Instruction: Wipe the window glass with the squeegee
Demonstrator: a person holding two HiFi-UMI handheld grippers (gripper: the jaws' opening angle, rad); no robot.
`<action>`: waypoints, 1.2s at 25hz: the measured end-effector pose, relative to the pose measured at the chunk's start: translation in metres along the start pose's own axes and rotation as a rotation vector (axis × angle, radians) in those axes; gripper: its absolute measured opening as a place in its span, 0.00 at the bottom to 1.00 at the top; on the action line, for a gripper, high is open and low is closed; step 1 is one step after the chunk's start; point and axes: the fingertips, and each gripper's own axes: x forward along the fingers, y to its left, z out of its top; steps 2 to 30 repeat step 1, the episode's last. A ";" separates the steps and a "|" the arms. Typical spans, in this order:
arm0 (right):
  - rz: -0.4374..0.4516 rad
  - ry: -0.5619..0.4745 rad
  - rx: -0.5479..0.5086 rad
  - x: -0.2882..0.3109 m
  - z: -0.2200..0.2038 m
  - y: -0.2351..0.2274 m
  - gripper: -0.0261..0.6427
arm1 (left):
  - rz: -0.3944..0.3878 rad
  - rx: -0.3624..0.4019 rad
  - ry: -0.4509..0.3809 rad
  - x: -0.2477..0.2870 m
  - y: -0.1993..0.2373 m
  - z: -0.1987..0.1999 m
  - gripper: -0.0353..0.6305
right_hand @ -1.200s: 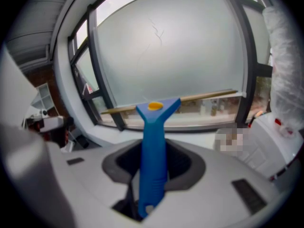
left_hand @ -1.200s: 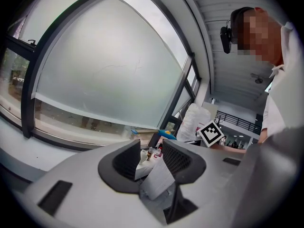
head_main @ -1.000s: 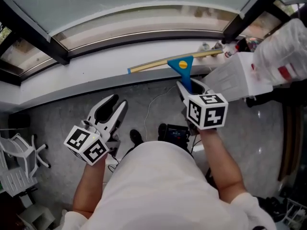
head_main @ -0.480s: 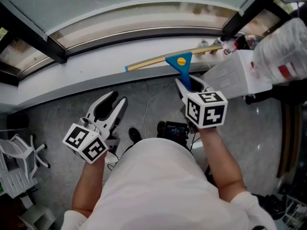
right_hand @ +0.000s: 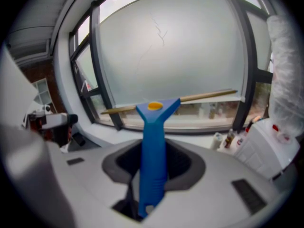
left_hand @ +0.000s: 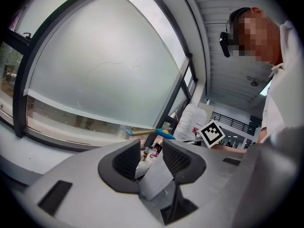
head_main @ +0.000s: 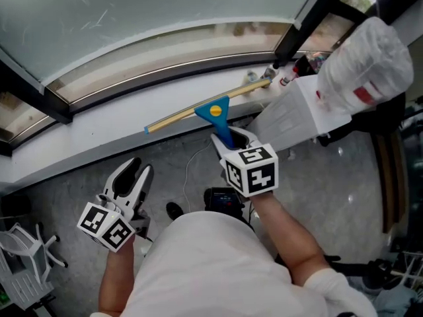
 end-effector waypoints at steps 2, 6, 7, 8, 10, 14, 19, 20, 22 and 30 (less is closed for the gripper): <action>0.004 0.004 -0.001 -0.002 -0.001 0.000 0.26 | 0.001 0.000 0.002 0.001 -0.003 0.000 0.30; 0.004 0.004 -0.001 -0.002 -0.001 0.000 0.26 | 0.001 0.000 0.002 0.001 -0.003 0.000 0.30; 0.004 0.004 -0.001 -0.002 -0.001 0.000 0.26 | 0.001 0.000 0.002 0.001 -0.003 0.000 0.30; 0.004 0.004 -0.001 -0.002 -0.001 0.000 0.26 | 0.001 0.000 0.002 0.001 -0.003 0.000 0.30; 0.004 0.004 -0.001 -0.002 -0.001 0.000 0.26 | 0.001 0.000 0.002 0.001 -0.003 0.000 0.30; 0.004 0.004 -0.001 -0.002 -0.001 0.000 0.26 | 0.001 0.000 0.002 0.001 -0.003 0.000 0.30; 0.004 0.004 -0.001 -0.002 -0.001 0.000 0.26 | 0.001 0.000 0.002 0.001 -0.003 0.000 0.30; 0.004 0.004 -0.001 -0.002 -0.001 0.000 0.26 | 0.001 0.000 0.002 0.001 -0.003 0.000 0.30; 0.004 0.004 -0.001 -0.002 -0.001 0.000 0.26 | 0.001 0.000 0.002 0.001 -0.003 0.000 0.30; 0.004 0.004 -0.001 -0.002 -0.001 0.000 0.26 | 0.001 0.000 0.002 0.001 -0.003 0.000 0.30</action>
